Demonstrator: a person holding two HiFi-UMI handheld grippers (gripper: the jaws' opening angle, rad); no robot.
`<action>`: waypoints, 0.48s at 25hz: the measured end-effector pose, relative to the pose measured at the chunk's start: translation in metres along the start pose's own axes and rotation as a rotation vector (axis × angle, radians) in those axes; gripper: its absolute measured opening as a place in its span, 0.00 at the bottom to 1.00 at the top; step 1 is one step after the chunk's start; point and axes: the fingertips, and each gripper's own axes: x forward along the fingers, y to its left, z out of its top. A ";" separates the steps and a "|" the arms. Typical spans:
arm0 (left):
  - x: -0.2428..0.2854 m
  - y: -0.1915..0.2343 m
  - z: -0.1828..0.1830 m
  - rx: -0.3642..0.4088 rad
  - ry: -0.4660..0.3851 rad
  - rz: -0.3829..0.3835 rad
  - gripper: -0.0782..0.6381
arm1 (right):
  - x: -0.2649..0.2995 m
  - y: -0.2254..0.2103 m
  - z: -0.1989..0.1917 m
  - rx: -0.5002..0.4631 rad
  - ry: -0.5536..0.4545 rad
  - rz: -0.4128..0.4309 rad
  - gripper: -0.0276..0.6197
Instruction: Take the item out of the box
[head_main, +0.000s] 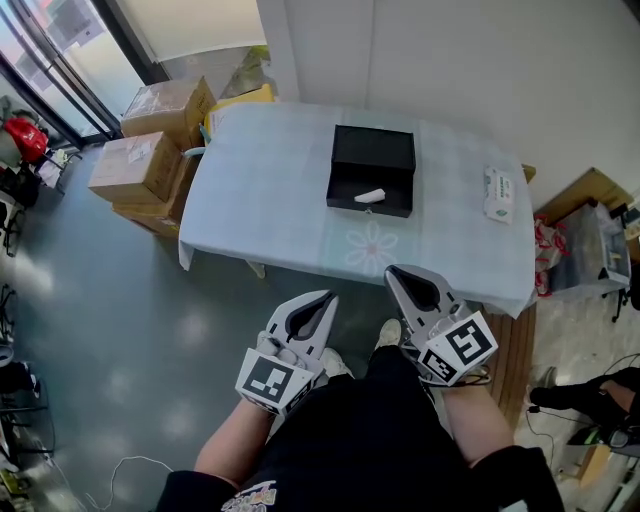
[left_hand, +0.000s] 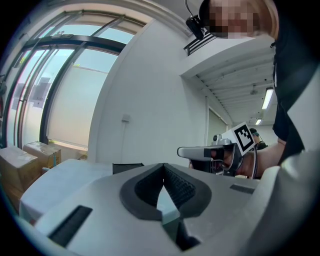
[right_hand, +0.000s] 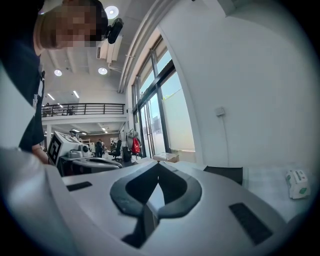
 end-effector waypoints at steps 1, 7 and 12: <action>-0.001 0.001 -0.001 -0.002 -0.003 -0.002 0.12 | 0.002 0.001 0.000 -0.002 0.002 0.003 0.06; -0.002 0.010 -0.001 -0.011 0.011 0.030 0.12 | 0.014 -0.003 -0.004 -0.008 0.018 0.022 0.06; 0.003 0.019 -0.003 -0.025 0.014 0.050 0.12 | 0.029 -0.013 -0.003 -0.016 0.029 0.044 0.06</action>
